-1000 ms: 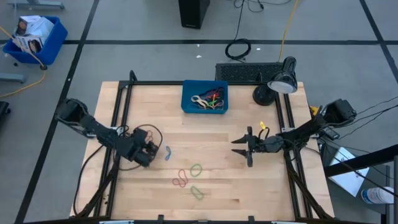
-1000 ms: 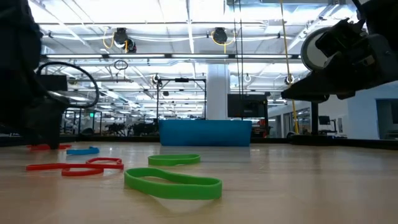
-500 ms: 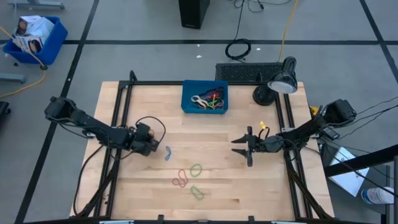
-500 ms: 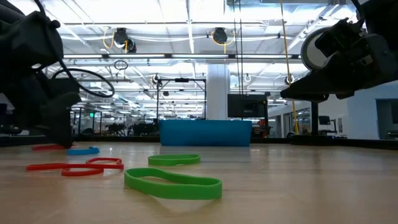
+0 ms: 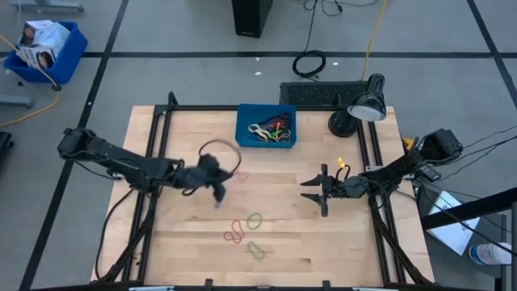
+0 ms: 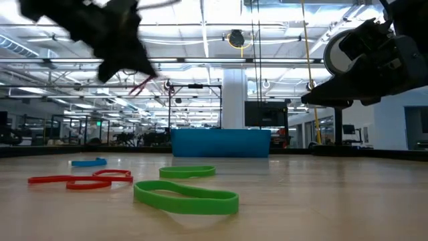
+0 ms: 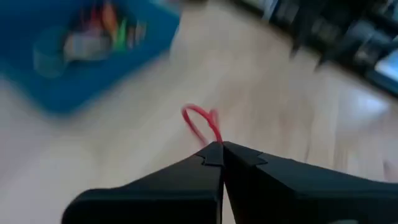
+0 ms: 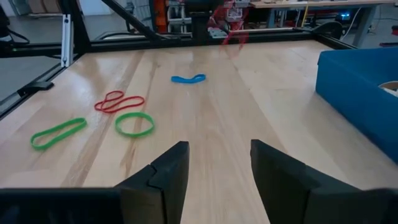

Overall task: Pick and place rubber bands into bin
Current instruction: Put the red rubber band into the blue bin, then put the green rubber band into the blue bin

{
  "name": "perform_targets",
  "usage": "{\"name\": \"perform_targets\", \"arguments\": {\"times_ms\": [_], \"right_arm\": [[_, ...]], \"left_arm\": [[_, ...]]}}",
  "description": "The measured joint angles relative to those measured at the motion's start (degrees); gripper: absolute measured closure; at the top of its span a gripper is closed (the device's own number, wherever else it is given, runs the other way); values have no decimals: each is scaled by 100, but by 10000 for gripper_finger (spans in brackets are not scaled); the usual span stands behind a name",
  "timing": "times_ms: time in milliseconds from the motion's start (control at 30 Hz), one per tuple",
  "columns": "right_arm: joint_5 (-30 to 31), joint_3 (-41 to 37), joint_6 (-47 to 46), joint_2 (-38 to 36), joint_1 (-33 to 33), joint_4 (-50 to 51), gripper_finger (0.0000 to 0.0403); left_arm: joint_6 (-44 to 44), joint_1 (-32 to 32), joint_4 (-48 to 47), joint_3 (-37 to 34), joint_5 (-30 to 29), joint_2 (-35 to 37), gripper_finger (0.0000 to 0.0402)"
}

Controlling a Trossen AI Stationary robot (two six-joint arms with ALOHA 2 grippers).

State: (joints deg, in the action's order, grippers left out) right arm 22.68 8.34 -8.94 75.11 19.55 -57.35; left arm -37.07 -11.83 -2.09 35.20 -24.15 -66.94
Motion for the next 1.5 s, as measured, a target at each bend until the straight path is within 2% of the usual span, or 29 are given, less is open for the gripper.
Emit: {"name": "perform_targets", "arguments": {"times_ms": [200, 367, 567, 733, 900, 1000, 1067, 1167, 1267, 1367, 1500], "right_arm": [[0, 0, 21, 0, 0, -25, 241], [2, 2, 65, 0, 0, 5, 241], [-1, 2, 65, 0, -2, 64, 241], [-20, 2, 65, 0, 0, 76, 241], [-22, 2, 65, 0, 0, 117, 241], [-24, 7, 65, 0, 0, 211, 241], [-22, 4, 60, 2, 0, 300, 241], [-24, 4, 33, 2, 2, 375, 241], [-38, 4, -116, 2, 2, 458, 241], [-46, 4, -394, 2, 2, 539, 241], [-113, 4, -941, 2, 2, 534, 241]], "left_arm": [[1854, 1126, 924, 862, 125, -664, 399], [2712, 2149, 1405, 1619, 905, -1627, 398], [3223, 2912, 1444, 2390, 950, -2667, 390], [3380, 3302, 1244, 2689, 1145, -3240, 339], [3290, 3527, 808, 2713, 1487, -3429, 251], [3226, 3577, 19, 2713, 1472, -3278, 208], [3096, 3546, -652, 2710, 1309, -3033, 192], [2880, 3292, -1778, 2700, 744, -2557, 191], [2645, 2743, -2349, 2492, -37, -1995, 212], [2197, 2031, -2257, 1958, -504, -1340, 240], [1524, 1011, -1504, 1001, -680, -667, 273]]}}
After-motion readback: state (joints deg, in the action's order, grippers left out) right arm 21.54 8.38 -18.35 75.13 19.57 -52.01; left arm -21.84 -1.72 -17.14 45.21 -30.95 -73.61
